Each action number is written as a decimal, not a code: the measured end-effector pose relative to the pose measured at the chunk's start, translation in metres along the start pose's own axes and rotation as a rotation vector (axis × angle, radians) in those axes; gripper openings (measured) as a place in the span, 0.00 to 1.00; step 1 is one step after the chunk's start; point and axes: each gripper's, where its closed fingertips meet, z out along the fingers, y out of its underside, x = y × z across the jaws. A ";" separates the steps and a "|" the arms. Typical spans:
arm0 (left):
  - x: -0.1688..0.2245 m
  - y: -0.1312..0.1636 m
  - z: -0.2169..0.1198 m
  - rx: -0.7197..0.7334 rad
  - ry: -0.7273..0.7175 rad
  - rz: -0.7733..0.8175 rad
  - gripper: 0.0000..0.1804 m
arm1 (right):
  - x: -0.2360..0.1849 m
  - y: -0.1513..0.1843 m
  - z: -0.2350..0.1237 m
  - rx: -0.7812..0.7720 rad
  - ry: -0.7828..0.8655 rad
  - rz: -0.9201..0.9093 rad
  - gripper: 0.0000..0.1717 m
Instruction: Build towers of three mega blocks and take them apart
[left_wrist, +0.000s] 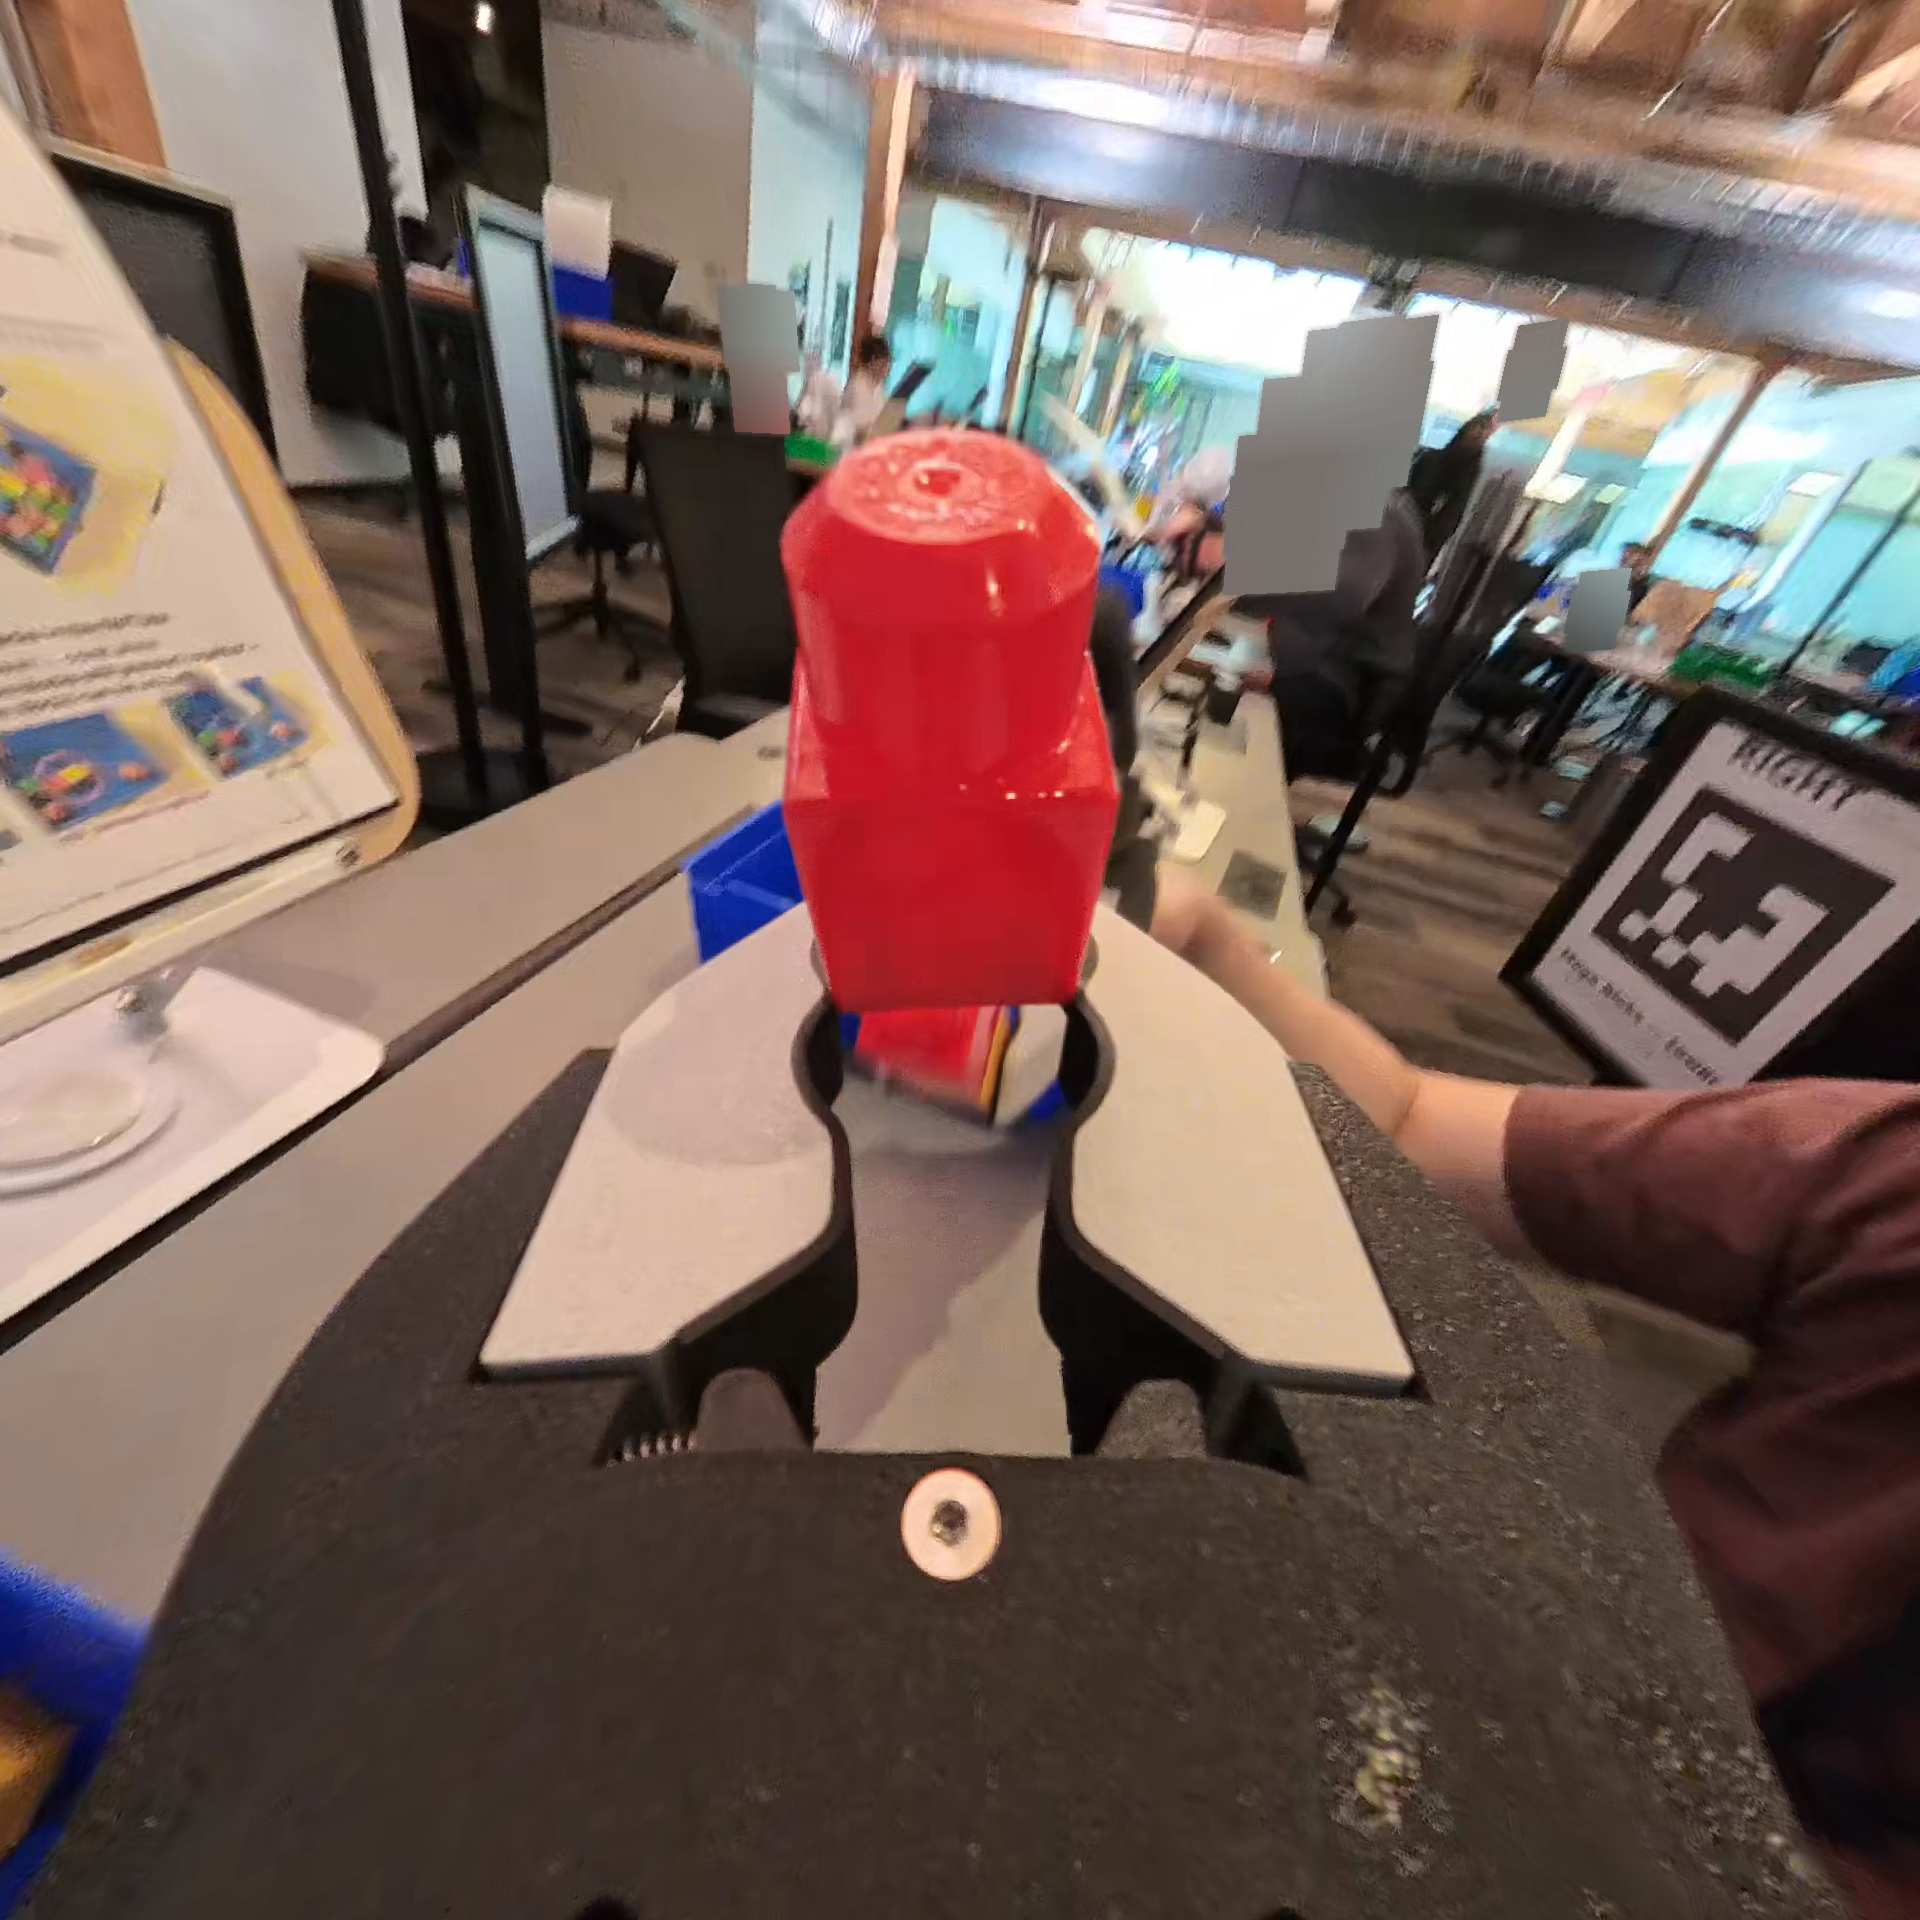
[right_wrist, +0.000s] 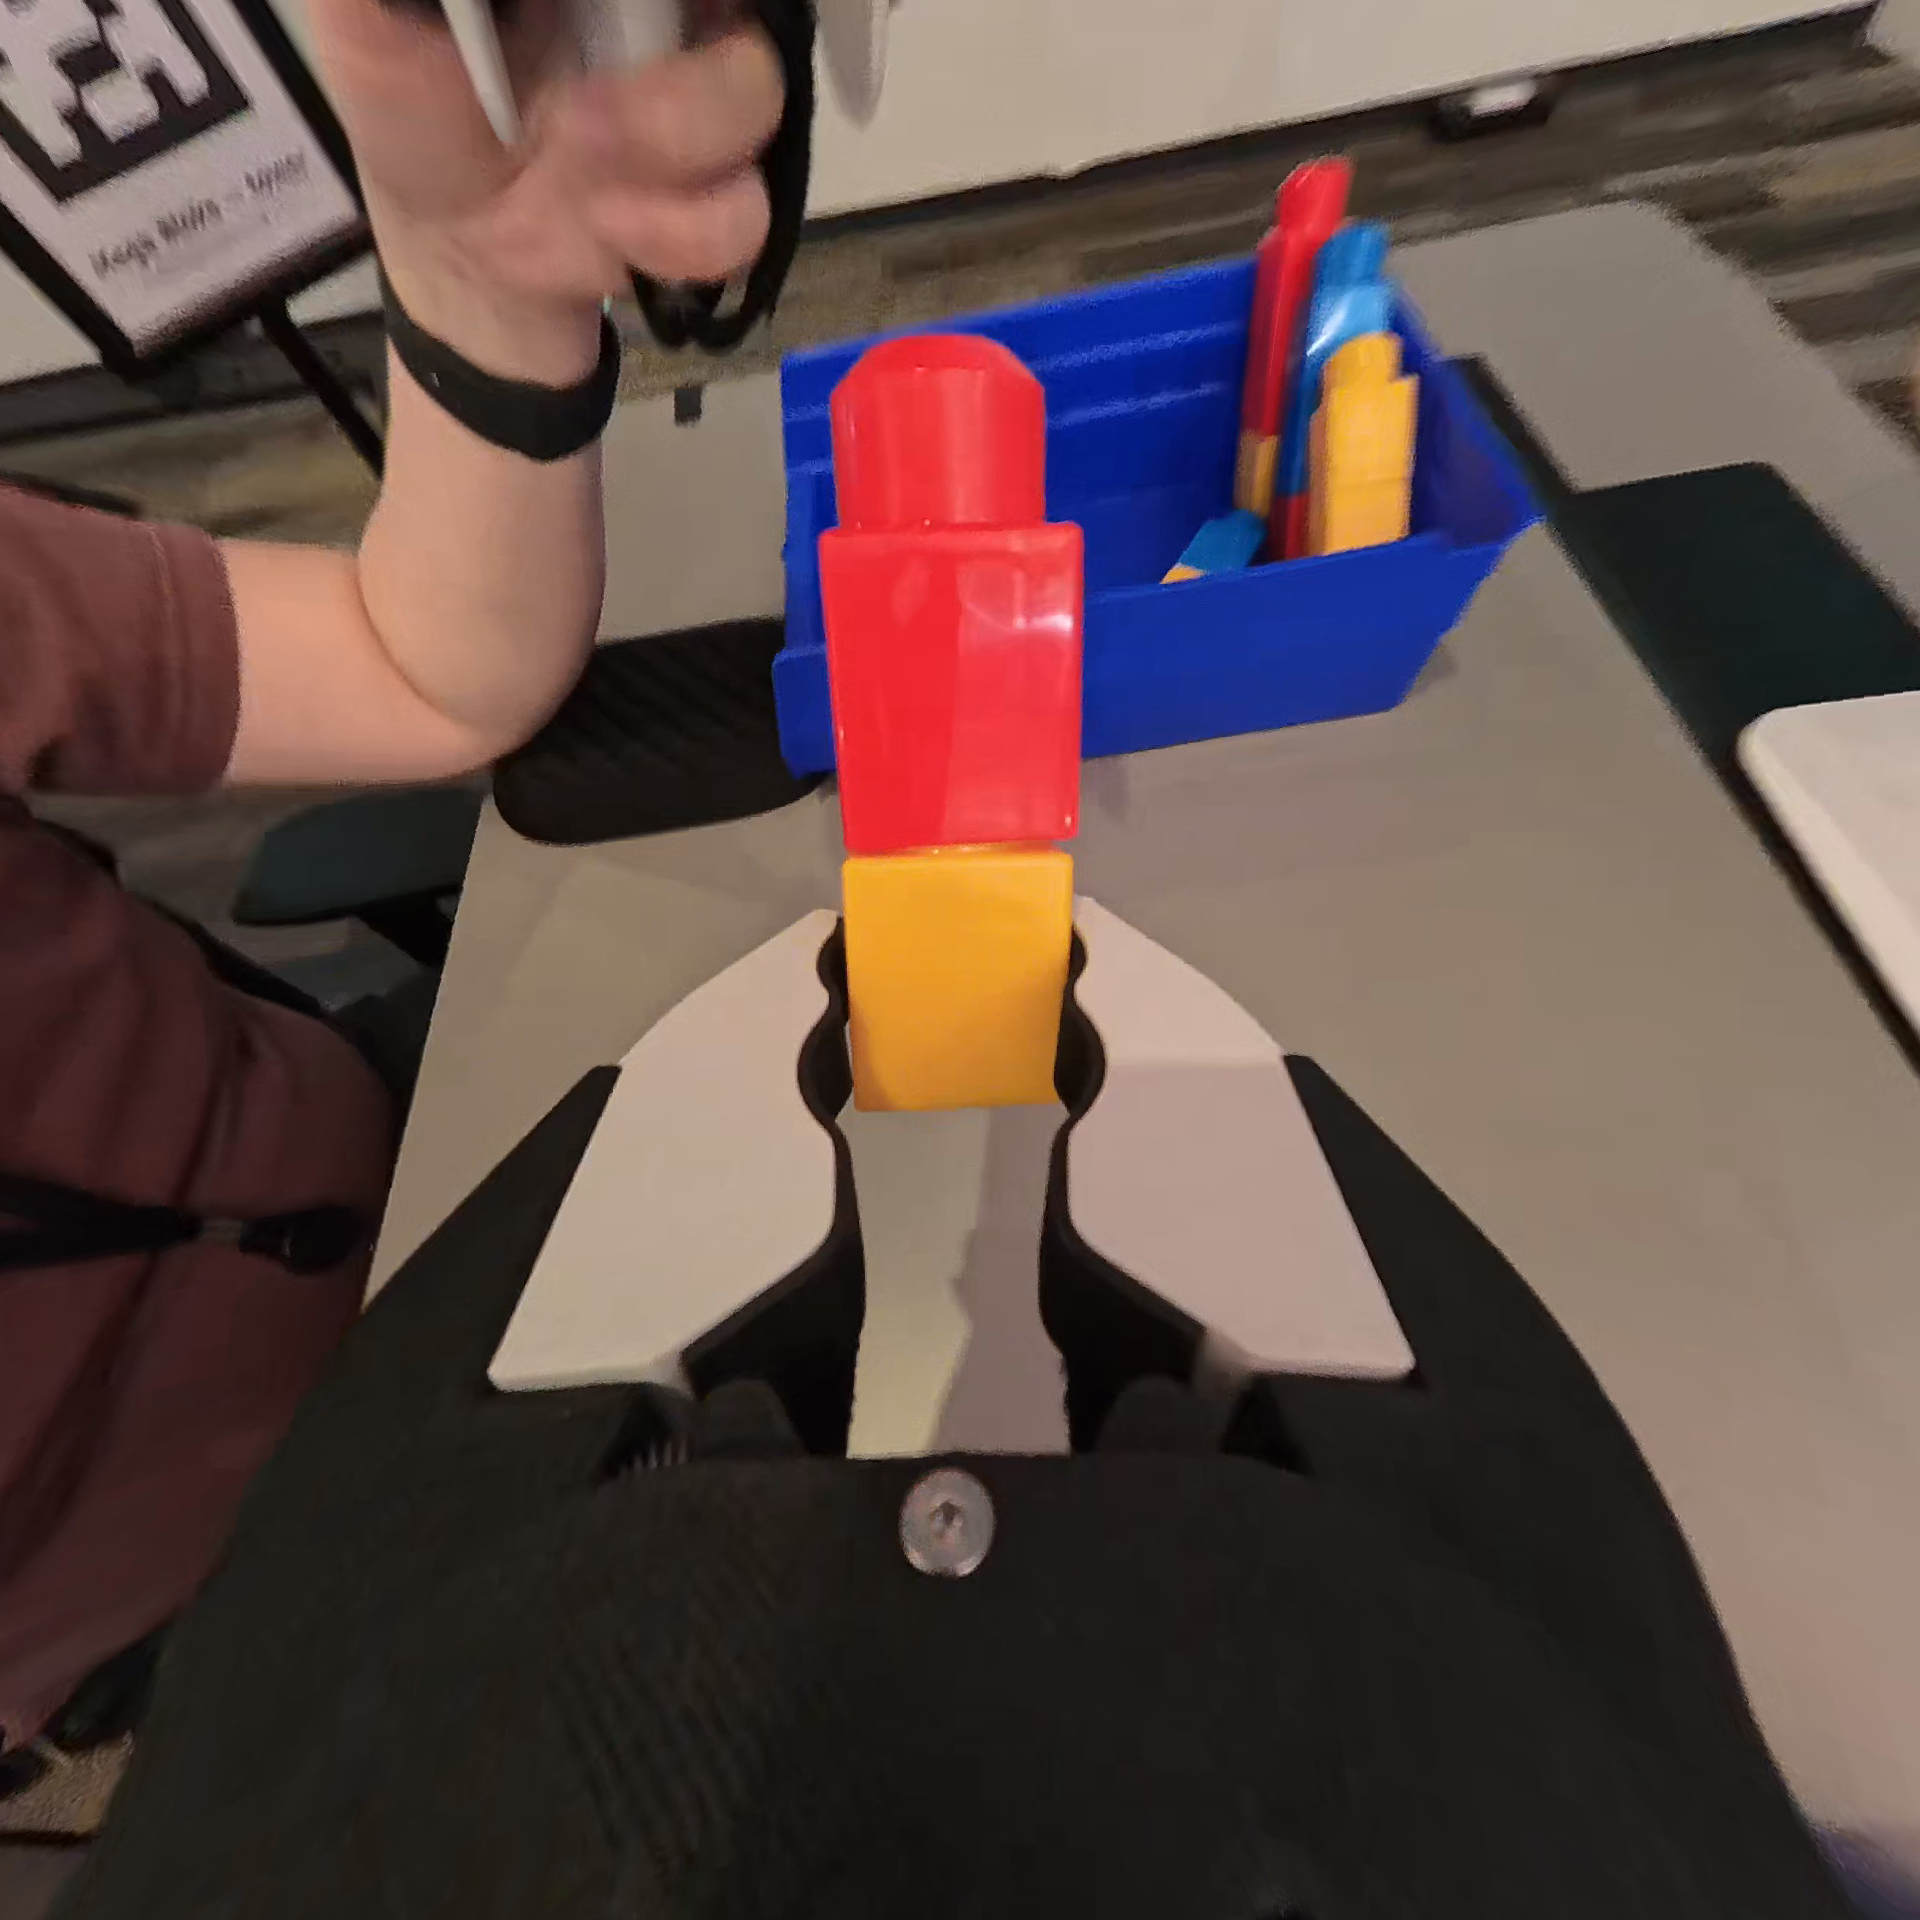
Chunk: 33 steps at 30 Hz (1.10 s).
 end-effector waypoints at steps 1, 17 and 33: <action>-0.006 0.006 -0.002 -0.038 -0.031 0.008 0.22 | 0.005 -0.005 -0.016 0.041 0.013 0.019 0.22; 0.003 0.075 0.061 -0.282 0.045 0.019 0.22 | 0.022 -0.014 -0.092 0.216 0.091 0.057 0.22; 0.032 0.116 0.135 -0.431 0.145 -0.027 0.22 | 0.007 -0.002 -0.243 0.427 0.358 0.027 0.22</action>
